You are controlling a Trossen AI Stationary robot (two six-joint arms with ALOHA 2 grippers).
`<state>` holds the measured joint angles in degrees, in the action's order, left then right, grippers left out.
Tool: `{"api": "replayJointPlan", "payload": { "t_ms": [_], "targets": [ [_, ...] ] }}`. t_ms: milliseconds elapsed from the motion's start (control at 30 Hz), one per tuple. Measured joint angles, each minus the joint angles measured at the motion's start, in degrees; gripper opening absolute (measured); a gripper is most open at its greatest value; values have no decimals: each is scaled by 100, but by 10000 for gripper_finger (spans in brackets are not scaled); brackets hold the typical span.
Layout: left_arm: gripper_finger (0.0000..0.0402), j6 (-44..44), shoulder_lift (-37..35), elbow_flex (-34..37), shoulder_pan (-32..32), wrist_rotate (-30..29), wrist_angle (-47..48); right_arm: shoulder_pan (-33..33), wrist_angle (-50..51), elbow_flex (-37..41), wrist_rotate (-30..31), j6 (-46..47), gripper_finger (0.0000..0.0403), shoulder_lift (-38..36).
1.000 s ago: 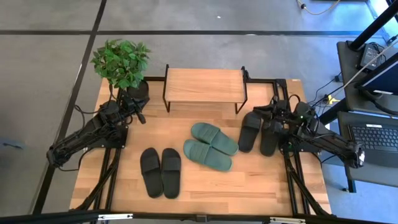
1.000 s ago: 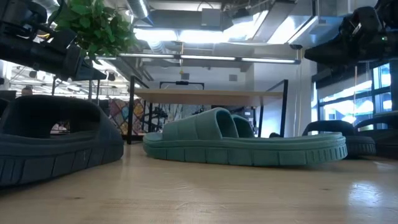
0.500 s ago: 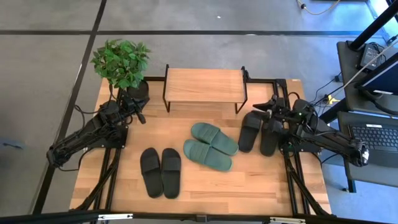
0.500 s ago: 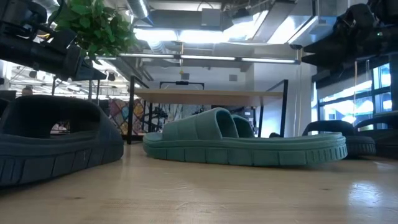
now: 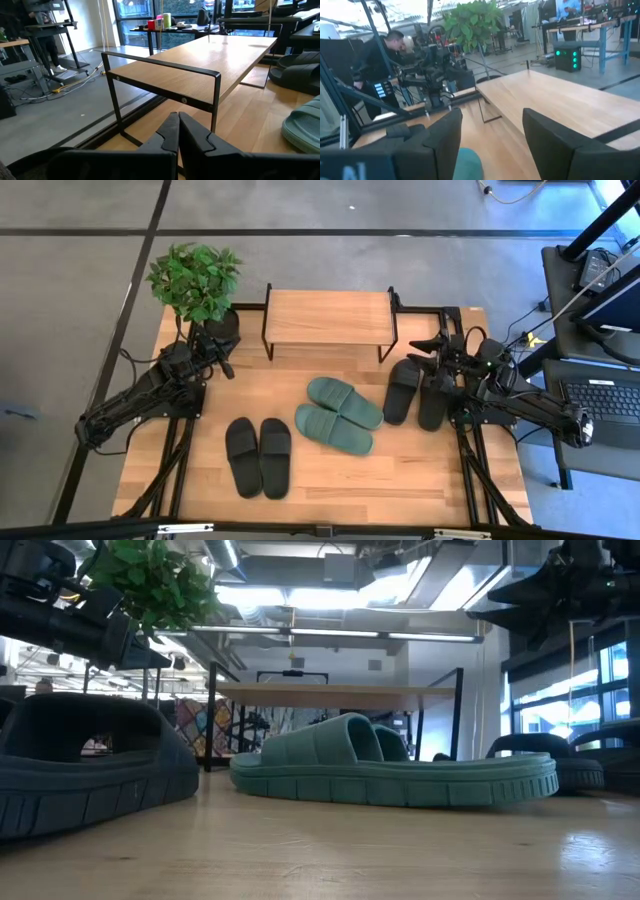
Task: Pick and place slides into the shelf
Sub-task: Put the black slide on the shelf
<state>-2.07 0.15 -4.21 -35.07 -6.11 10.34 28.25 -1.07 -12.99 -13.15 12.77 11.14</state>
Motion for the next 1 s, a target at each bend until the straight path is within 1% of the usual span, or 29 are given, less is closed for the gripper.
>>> {"api": "replayJointPlan", "payload": {
  "t_ms": [300, 400, 500, 633, 733, 800, 900, 1000],
  "targets": [
    [0, 1, 0, 1, 0, 0, -3, -2, 115, -60, -1, -772, 211, 23],
    [0, 3, -1, 1, 0, 1, -4, -2, 420, -335, 19, -1032, 211, 174],
    [0, 3, 2, 1, 0, 0, -6, -10, 982, -743, 167, -1323, 211, 450],
    [0, 1, 2, 1, 0, 0, -6, -74, 1970, -1406, 785, -1639, 211, 910],
    [0, 2, 1, 1, 0, 0, -18, -118, 2785, -1906, 1238, -1643, 211, 1275],
    [0, 1, 1, 3, 0, 0, -36, -157, 3262, -2221, 1410, -1578, 211, 1505],
    [0, 5, 1, 3, 0, 0, -36, -200, 3698, -2565, 1794, -1299, 211, 1829],
    [0, 3, 1, 3, 0, 0, -38, -193, 3766, -2752, 2200, -1153, 211, 2180]
  ]
}}
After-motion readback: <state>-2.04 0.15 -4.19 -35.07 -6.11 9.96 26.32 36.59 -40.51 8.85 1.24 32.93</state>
